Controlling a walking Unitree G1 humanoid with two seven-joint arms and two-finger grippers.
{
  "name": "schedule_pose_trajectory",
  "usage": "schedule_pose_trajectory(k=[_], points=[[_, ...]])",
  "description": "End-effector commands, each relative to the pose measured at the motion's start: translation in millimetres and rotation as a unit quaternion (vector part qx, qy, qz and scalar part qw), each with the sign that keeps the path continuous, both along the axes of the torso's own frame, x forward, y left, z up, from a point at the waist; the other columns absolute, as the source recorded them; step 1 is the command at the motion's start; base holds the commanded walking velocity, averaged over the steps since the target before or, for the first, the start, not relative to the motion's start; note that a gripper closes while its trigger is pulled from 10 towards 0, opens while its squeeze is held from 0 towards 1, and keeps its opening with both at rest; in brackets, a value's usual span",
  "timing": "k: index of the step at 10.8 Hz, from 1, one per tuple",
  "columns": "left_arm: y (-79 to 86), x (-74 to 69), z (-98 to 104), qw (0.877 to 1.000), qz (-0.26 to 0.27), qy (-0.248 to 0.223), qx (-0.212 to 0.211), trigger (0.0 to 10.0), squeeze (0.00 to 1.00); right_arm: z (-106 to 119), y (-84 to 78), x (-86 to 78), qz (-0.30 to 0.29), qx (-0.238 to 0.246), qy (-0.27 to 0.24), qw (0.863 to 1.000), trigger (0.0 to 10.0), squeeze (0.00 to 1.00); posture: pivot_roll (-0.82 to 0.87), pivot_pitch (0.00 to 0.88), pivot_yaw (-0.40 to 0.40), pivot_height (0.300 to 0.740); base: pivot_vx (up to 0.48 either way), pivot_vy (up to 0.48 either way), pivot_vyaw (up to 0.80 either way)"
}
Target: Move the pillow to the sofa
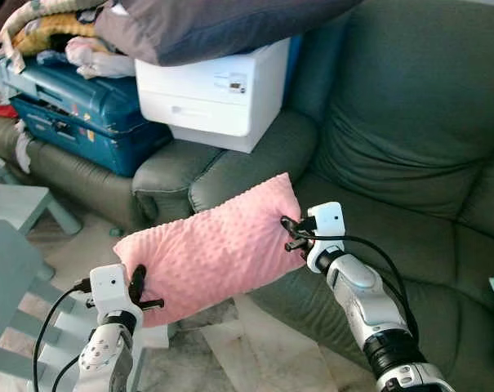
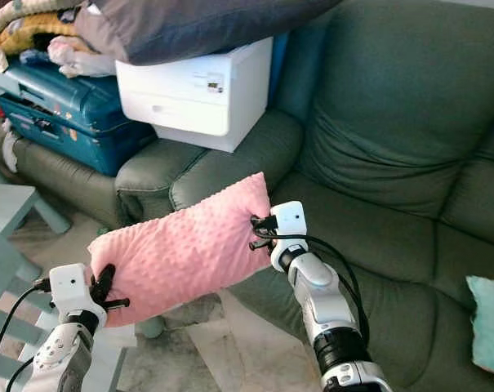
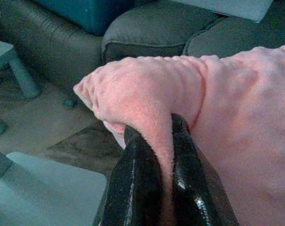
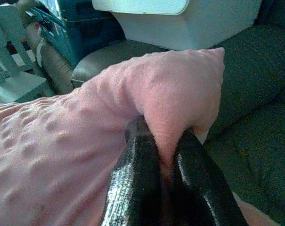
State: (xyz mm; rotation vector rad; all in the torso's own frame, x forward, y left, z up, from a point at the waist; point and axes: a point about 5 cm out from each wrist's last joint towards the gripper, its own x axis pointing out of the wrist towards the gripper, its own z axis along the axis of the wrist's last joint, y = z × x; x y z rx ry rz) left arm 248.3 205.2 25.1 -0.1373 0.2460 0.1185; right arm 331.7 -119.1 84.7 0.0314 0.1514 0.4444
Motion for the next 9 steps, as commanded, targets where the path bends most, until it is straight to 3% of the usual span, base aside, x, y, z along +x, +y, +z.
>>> schedule_pose_trajectory(k=[1,3,9], points=[[4.3,2.8,5.1,1.0,0.015,-0.006,-0.003,10.0,0.0,8.8,1.0,3.6,0.003,0.003,-0.015,1.0,10.0,0.0,-0.2,0.039,0.046,0.74,0.0,0.0,-0.73],[3.6,3.9,5.7,1.0,0.011,-0.007,-0.004,10.0,0.0,9.1,1.1,3.5,0.006,0.001,-0.018,1.0,10.0,0.0,-0.2,0.036,0.045,0.74,0.0,0.197,0.0],[-0.1,2.9,3.8,1.0,0.005,0.0,-0.009,10.0,0.0,8.7,0.9,3.8,0.007,0.0,-0.016,1.0,10.0,0.0,-0.19,0.038,0.044,0.74,0.0,0.48,0.0]])
